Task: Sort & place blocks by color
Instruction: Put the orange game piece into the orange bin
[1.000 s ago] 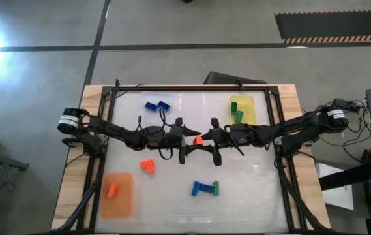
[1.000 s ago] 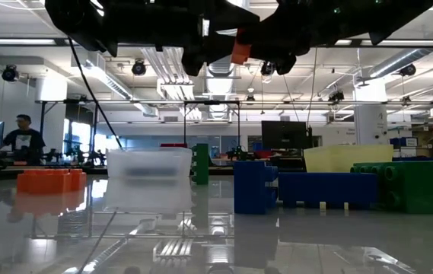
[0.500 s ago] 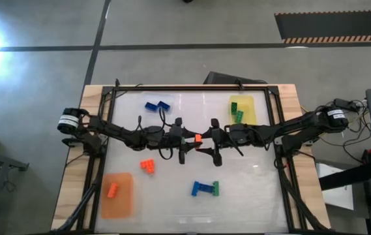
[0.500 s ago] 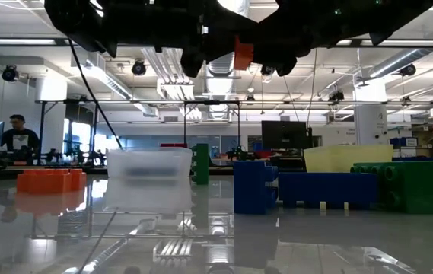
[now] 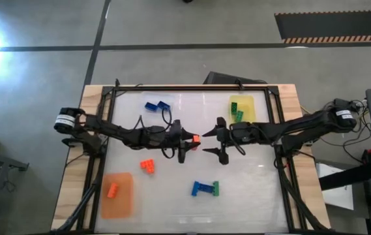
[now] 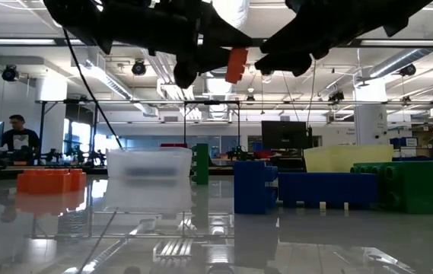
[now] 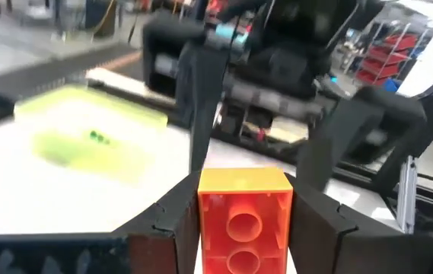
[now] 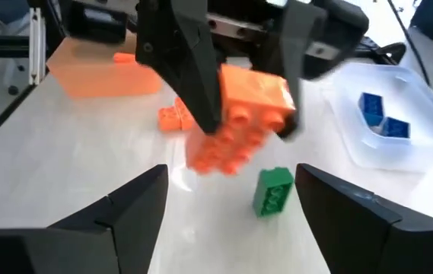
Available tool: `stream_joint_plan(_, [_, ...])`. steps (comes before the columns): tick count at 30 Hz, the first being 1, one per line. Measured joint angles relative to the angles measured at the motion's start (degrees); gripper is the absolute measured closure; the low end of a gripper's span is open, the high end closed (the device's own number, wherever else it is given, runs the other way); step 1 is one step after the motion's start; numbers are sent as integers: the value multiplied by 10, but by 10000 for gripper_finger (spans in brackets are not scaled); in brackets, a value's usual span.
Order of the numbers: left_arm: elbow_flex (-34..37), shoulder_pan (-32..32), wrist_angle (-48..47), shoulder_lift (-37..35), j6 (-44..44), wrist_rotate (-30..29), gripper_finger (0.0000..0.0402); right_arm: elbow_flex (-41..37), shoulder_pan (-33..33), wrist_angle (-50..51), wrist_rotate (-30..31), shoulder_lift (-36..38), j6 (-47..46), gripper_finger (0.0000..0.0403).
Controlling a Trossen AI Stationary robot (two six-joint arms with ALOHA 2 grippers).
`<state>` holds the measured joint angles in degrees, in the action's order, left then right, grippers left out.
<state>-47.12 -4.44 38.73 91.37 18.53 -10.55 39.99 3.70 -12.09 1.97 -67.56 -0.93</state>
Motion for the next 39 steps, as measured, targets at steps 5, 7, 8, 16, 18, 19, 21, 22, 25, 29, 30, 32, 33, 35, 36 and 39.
stream_joint_plan(5, [-28, -20, -133, -38, 51, 0, 265, 0, 0, 45, 13, 58, 1, 115])
stream_joint_plan(7, [-51, -33, -209, -54, 74, 0, 265, 0, 0, 50, 18, 78, 5, 115])
stream_joint_plan(8, [-64, -41, -256, -62, 88, 0, 265, 0, 0, 50, 23, 86, 6, 116])
stream_joint_plan(16, [-204, -119, -696, -84, 298, -1, 265, 0, 0, 46, 27, 116, 10, 118])
stream_joint_plan(18, [-239, -145, -807, -83, 373, 11, 265, 0, 0, 46, 27, 114, 10, 117])
stream_joint_plan(19, [-257, -160, -867, -82, 411, 30, 265, 0, 0, 45, 27, 112, 10, 117])
stream_joint_plan(21, [-281, -198, -972, -82, 487, 69, 265, 0, 0, 45, 27, 106, 10, 118])
stream_joint_plan(22, [-290, -218, -1013, -82, 521, 92, 265, 0, 0, 45, 27, 103, 10, 120])
stream_joint_plan(25, [-301, -283, -1090, -83, 602, 143, 265, 0, 0, 41, 27, 92, 10, 125])
stream_joint_plan(29, [-278, -352, -1088, -86, 681, 150, 265, 0, 0, 34, 27, 77, 9, 129])
stream_joint_plan(30, [-267, -362, -1086, -86, 704, 149, 265, 0, 0, 32, 27, 74, 7, 129])
stream_joint_plan(32, [-245, -374, -1080, -83, 749, 148, 265, 0, 0, 27, 27, 70, 5, 128])
stream_joint_plan(33, [-230, -378, -1080, -83, 768, 148, 265, 0, 0, 25, 27, 68, 5, 127])
stream_joint_plan(35, [-203, -382, -1083, -83, 804, 148, 265, 0, 0, 23, 27, 66, 5, 126])
stream_joint_plan(36, [-191, -382, -1081, -83, 819, 148, 265, 0, 0, 22, 27, 66, 4, 125])
stream_joint_plan(39, [-157, -381, -1082, -83, 851, 147, 265, 0, 0, 21, 27, 67, -5, 125])
